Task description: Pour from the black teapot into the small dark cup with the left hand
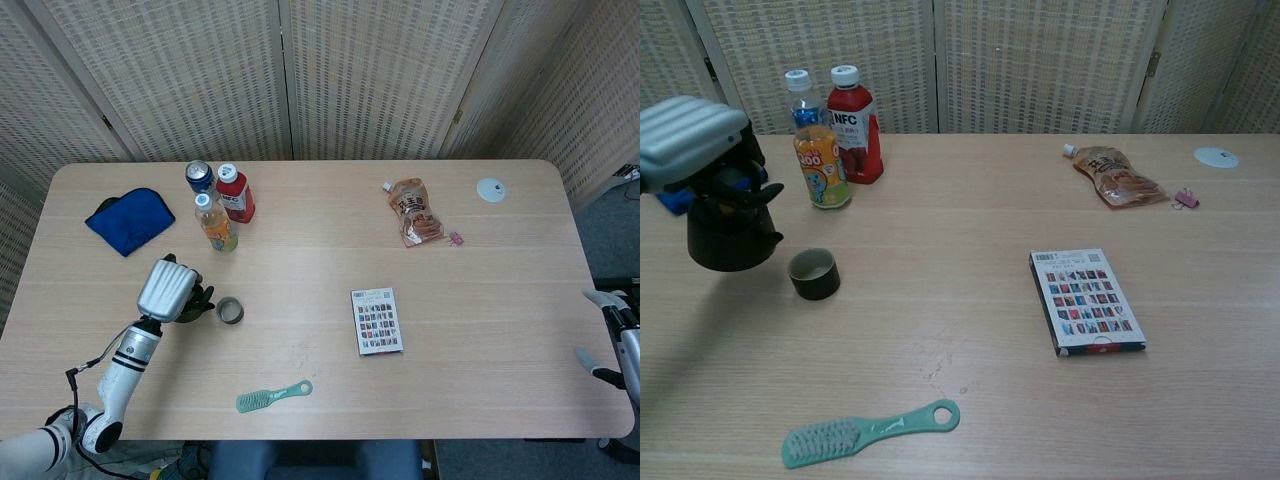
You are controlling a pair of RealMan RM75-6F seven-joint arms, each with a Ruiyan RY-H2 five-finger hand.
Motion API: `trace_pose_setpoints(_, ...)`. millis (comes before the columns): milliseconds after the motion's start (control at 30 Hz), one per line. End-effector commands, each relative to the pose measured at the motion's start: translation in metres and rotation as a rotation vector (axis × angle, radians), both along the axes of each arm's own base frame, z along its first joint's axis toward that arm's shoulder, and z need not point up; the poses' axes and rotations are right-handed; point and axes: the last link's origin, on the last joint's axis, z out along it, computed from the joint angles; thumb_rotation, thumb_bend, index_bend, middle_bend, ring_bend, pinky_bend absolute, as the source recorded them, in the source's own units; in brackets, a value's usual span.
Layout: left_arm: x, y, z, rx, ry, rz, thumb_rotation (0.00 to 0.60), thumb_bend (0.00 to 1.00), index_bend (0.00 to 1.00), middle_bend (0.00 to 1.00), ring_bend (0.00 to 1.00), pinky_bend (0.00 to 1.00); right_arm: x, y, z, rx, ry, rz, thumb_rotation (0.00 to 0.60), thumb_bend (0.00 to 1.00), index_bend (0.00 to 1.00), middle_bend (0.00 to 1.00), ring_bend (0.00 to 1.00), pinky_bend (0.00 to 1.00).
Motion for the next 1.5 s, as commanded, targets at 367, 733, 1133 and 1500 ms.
trace_pose_setpoints(367, 0.004, 0.003, -0.006, 0.06, 0.066, -0.064, 0.399, 0.4, 1.0, 1.0, 1.0, 0.55, -0.001, 0.0, 0.001, -0.001, 0.002, -0.004, 0.6, 0.16, 0.2, 0.25, 0.2, 0.31)
trace_pose_setpoints(733, 0.004, 0.004, -0.013, 0.098, 0.127, -0.106, 0.418, 0.4, 1.0, 1.0, 1.0, 0.55, -0.002, 0.0, 0.001, -0.001, 0.002, -0.008, 0.6, 0.16, 0.2, 0.25, 0.2, 0.31)
trace_pose_setpoints(1133, 0.006, 0.004, -0.02, 0.113, 0.21, -0.17, 0.495, 0.4, 1.0, 1.0, 1.0, 0.55, -0.003, 0.0, 0.002, -0.002, 0.001, -0.013, 0.6, 0.16, 0.2, 0.25, 0.2, 0.31)
trace_pose_setpoints(1500, 0.01, -0.002, -0.026, 0.096, 0.221, -0.19, 0.467, 0.4, 1.0, 1.0, 1.0, 0.55, -0.003, 0.0, 0.002, -0.003, 0.0, -0.013, 0.6, 0.16, 0.2, 0.25, 0.2, 0.31)
